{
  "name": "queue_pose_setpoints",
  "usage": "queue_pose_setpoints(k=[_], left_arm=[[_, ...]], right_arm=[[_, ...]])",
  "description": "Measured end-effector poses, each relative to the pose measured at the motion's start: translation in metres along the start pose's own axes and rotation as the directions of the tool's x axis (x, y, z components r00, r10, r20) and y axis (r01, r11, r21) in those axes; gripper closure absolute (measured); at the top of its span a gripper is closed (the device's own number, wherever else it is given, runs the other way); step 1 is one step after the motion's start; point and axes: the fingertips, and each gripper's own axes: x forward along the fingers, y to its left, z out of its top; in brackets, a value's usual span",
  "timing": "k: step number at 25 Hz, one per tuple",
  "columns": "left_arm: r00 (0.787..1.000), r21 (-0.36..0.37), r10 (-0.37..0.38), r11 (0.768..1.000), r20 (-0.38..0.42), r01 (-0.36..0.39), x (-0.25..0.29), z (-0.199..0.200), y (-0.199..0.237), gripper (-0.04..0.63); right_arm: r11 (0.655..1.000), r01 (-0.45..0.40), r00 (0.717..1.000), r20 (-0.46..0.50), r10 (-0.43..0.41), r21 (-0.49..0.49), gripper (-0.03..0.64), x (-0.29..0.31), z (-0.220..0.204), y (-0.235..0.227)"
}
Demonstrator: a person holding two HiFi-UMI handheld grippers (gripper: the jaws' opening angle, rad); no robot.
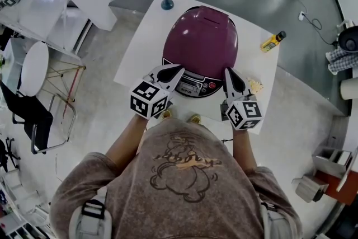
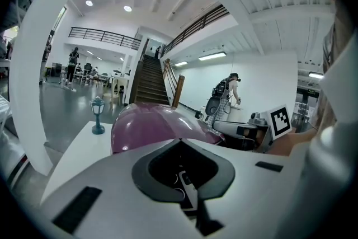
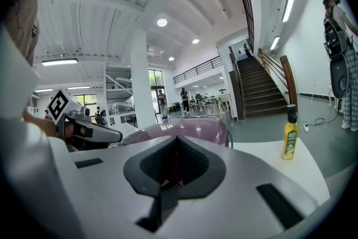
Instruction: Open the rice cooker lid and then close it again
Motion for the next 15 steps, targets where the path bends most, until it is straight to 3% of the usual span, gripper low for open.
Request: queue_pose_setpoints(k=[5, 15], left_arm=[[0.999, 0.026, 0.019, 0.999, -0.03, -0.018, 0.0007, -0.0068, -0.0018, 0.574], [0.999, -0.015, 0.017, 1.0, -0.048, -0.018, 0.0016, -0.0063, 0.0005, 0.574]], right_arm=[[1.0, -0.016, 1.0, -0.01, 0.016, -0.005, 0.616, 0.003, -0.0026, 0.0021], [1.0, -0.023, 1.0, -0.017, 0.023, -0.008, 0.617, 0.0068, -0.0028, -0.0007]])
